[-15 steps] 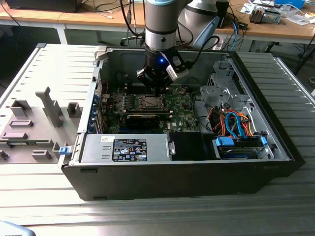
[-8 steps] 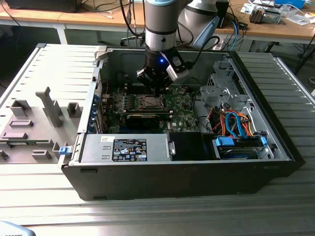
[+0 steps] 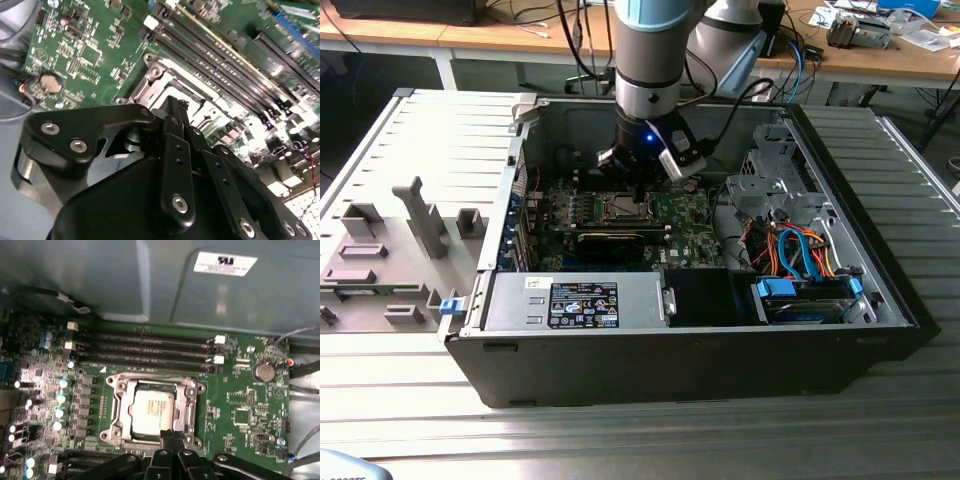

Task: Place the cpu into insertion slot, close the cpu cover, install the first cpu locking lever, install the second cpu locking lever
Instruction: 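Install the second cpu locking lever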

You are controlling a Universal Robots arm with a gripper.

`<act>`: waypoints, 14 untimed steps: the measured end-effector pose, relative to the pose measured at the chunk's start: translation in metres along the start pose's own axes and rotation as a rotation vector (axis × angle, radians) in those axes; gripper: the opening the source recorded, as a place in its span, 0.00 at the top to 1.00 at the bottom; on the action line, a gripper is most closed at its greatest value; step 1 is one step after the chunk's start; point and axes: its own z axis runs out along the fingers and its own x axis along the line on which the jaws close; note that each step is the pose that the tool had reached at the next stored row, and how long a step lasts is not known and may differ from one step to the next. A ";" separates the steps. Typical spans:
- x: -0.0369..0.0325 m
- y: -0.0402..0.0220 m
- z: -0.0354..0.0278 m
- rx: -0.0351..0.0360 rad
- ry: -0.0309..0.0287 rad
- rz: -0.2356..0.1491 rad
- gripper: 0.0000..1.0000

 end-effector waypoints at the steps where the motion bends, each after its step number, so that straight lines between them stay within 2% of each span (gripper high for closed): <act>1: 0.0003 -0.0021 -0.0002 -0.0154 -0.0015 0.000 0.89; 2: 0.0008 -0.0049 -0.0005 -0.0253 -0.0025 0.001 0.89; 3: 0.0014 -0.0086 -0.0009 -0.0283 -0.0028 0.001 0.89; 8: 0.0063 -0.0302 -0.0039 -0.0287 -0.0032 0.001 0.89; 10: 0.0107 -0.0324 -0.0039 -0.0289 -0.0034 0.001 0.89; 14: 0.0271 -0.0321 -0.0035 -0.0343 -0.0045 0.001 0.89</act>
